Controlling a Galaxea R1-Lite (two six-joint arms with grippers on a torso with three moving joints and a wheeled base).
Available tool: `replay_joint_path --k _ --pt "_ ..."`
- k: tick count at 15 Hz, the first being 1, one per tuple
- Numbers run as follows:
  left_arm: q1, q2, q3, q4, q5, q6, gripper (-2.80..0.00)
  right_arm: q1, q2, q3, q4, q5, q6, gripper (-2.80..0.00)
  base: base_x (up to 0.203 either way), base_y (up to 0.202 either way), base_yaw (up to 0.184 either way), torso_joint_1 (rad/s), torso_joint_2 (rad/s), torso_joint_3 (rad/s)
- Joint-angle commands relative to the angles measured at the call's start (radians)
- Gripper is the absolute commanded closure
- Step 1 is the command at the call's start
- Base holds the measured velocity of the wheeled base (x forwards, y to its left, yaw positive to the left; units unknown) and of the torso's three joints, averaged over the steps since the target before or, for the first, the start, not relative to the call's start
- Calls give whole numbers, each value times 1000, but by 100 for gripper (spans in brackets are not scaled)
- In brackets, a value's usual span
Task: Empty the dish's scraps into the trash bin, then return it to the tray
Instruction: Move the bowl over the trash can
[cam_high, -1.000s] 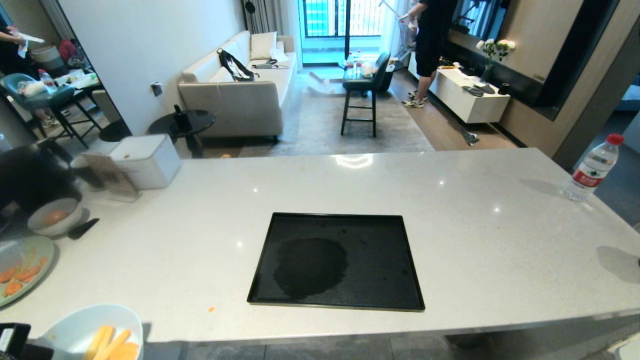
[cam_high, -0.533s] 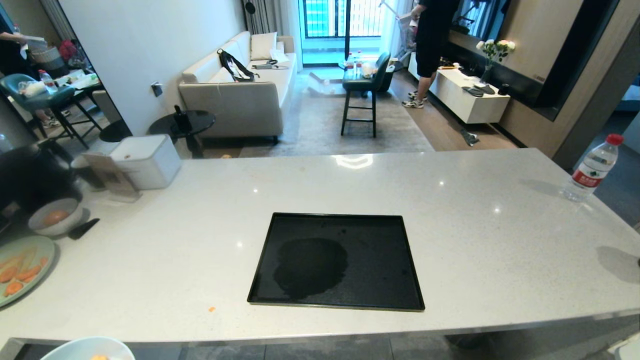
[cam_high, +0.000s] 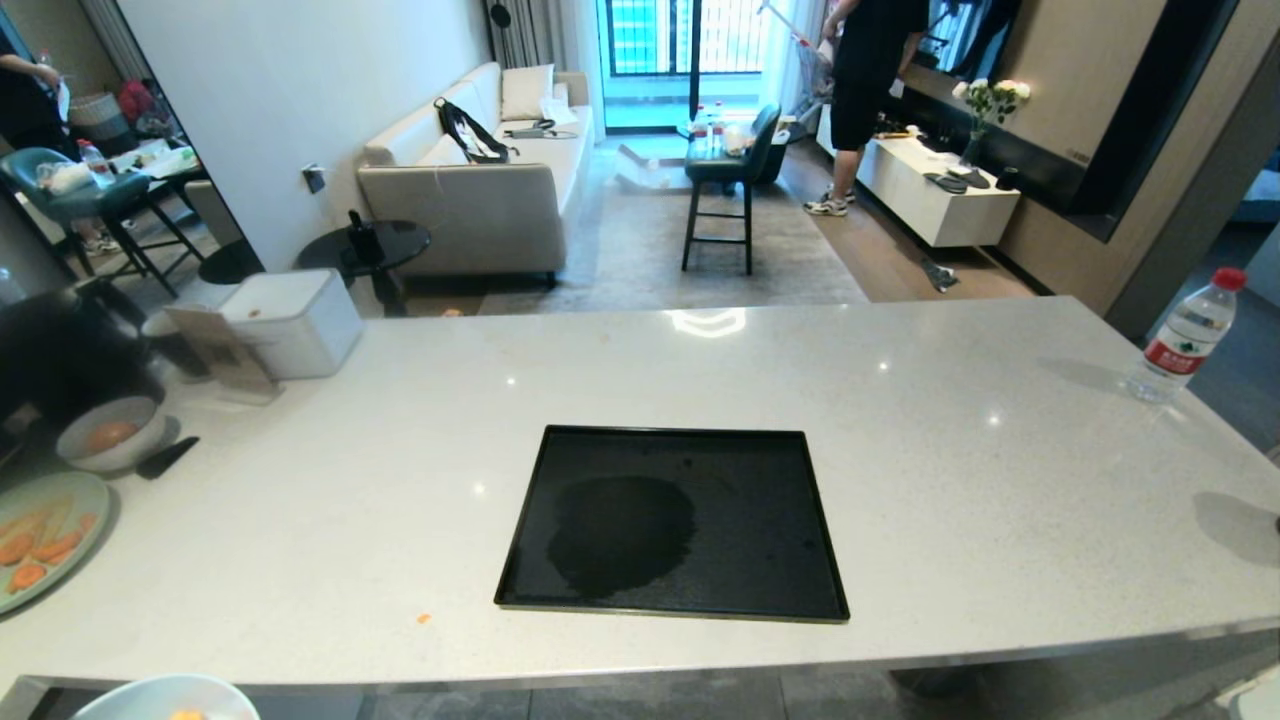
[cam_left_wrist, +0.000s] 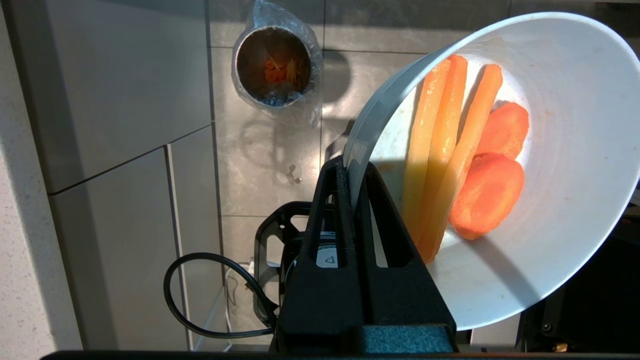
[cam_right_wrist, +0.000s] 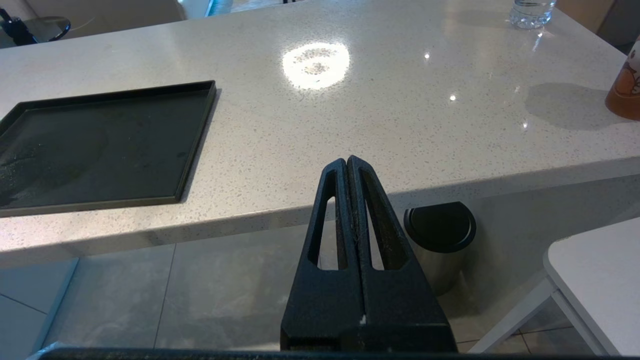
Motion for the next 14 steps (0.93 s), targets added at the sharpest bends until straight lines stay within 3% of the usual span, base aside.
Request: replay_joint_path --k 1,14 --pt "-14 0 5 5 -1 1 0 0 0 0 0 0 0 0 0 0 0 0 0 0" --pt "-14 25 5 0 14 0 0 0 0 0 0 0 0 0 0 0 0 0 0 0"
